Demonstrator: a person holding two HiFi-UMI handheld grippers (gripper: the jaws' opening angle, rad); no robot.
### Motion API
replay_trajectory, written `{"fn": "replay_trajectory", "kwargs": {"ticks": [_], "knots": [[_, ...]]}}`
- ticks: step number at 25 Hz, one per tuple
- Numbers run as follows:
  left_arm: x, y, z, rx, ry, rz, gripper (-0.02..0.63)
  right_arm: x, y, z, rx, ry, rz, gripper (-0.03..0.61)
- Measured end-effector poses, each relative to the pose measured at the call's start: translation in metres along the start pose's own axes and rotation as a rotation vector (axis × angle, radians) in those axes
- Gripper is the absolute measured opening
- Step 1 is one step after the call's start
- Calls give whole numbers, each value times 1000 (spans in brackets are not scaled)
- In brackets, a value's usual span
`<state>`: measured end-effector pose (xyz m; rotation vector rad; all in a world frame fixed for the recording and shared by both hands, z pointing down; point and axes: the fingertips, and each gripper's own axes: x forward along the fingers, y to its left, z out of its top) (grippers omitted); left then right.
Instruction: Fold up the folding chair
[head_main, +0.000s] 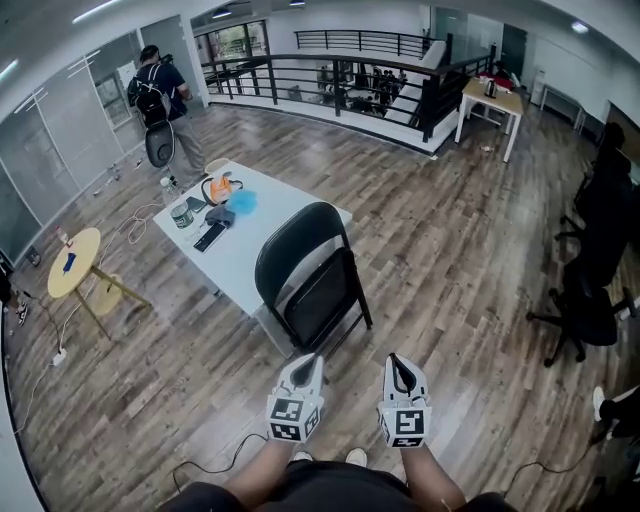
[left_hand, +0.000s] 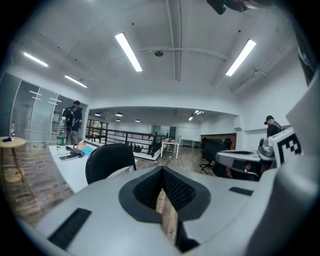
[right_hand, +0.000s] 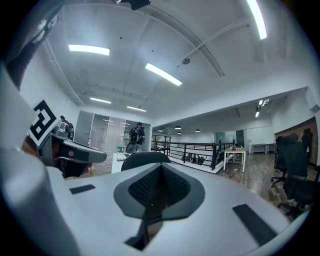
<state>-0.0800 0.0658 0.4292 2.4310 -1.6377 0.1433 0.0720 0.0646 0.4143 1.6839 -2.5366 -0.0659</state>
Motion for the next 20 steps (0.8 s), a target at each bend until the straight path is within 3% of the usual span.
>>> {"fn": "replay_trajectory", "kwargs": {"ticks": [4, 9, 20], "knots": [[-24, 7, 6, 8, -9, -25, 6, -10, 28, 11, 0, -2, -14, 14], [-56, 19, 7, 16, -2, -57, 6, -23, 50, 26, 132, -5, -50, 14], [-104, 63, 19, -8, -11, -87, 6, -28, 113, 43, 73, -12, -72, 14]]}}
